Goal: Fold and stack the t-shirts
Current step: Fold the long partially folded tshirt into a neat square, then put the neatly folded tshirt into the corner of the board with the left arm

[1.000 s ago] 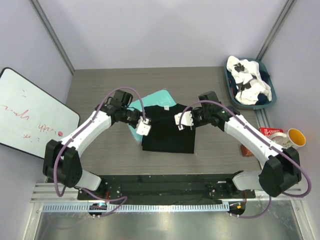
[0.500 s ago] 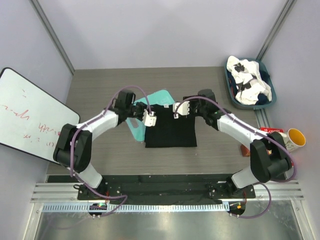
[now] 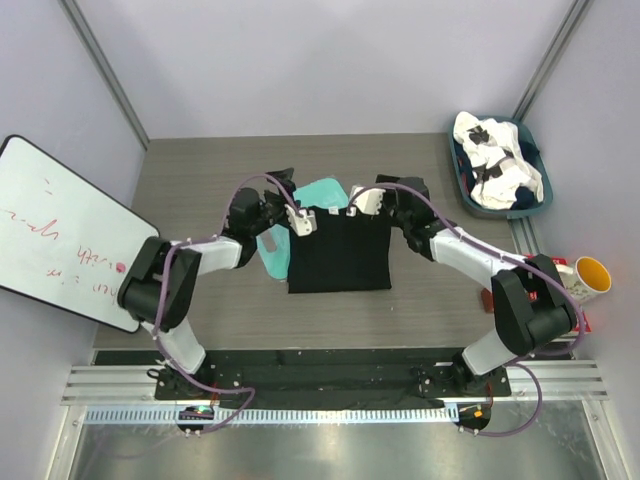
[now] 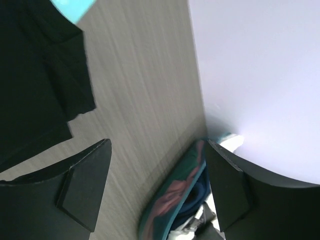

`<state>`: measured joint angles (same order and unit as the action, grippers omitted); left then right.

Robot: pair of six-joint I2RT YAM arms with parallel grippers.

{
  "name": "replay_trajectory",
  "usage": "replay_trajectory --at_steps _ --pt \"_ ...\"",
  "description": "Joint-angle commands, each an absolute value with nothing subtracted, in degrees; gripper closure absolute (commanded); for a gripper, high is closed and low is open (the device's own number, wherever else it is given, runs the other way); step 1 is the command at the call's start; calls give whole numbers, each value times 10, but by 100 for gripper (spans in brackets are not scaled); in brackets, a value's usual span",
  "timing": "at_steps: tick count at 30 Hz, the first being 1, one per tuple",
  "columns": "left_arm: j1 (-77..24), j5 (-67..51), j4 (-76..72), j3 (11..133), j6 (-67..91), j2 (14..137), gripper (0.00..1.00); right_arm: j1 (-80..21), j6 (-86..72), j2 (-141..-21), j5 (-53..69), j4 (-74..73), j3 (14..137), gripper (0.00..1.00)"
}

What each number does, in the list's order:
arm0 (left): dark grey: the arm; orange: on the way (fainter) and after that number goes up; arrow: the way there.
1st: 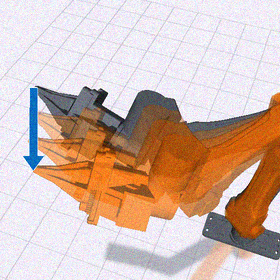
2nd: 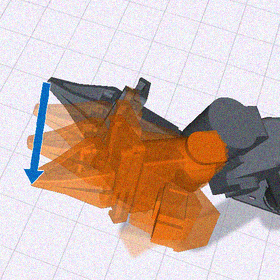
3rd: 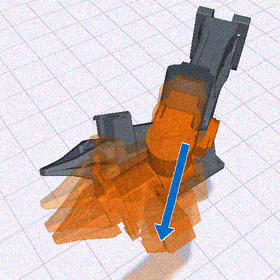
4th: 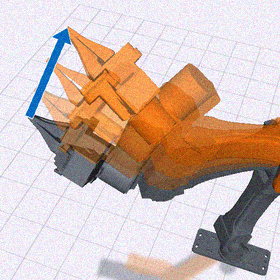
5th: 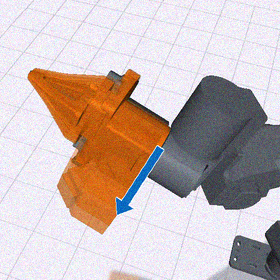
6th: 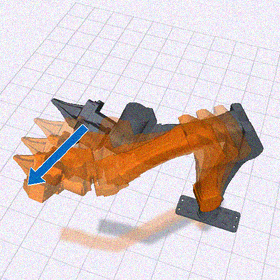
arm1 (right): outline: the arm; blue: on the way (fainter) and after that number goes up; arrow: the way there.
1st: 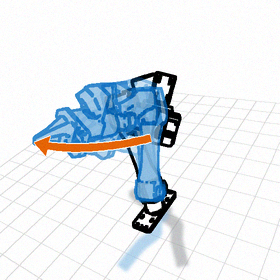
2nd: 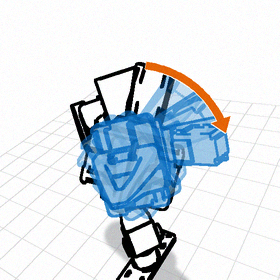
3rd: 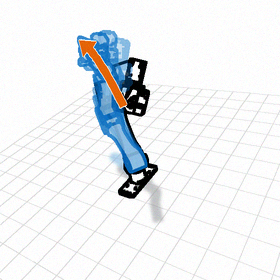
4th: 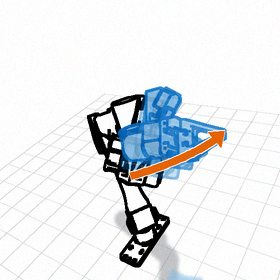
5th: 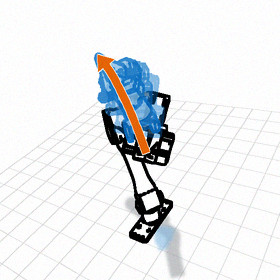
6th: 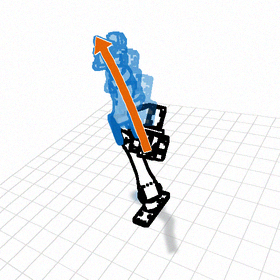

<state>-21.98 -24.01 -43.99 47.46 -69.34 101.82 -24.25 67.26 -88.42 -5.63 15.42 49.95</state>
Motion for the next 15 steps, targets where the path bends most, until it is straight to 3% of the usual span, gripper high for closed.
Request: replay_trajectory --at_steps 1,3,6,11,15 --pt "-216 -287 -390 481 -684 913 0 -230 595 -839 38 -53 573 20" --pt "-216 -313 -147 523 -662 868 0 -229 585 -843 61 -129 586 21" --pt "-216 -359 175 689 -578 900 0 -218 523 -851 93 -186 600 21" --pt "-207 -328 338 818 -354 1013 0 -212 472 -834 121 -205 580 21" --pt "-181 -373 332 838 -205 1072 0 -210 467 -844 122 -216 578 21"
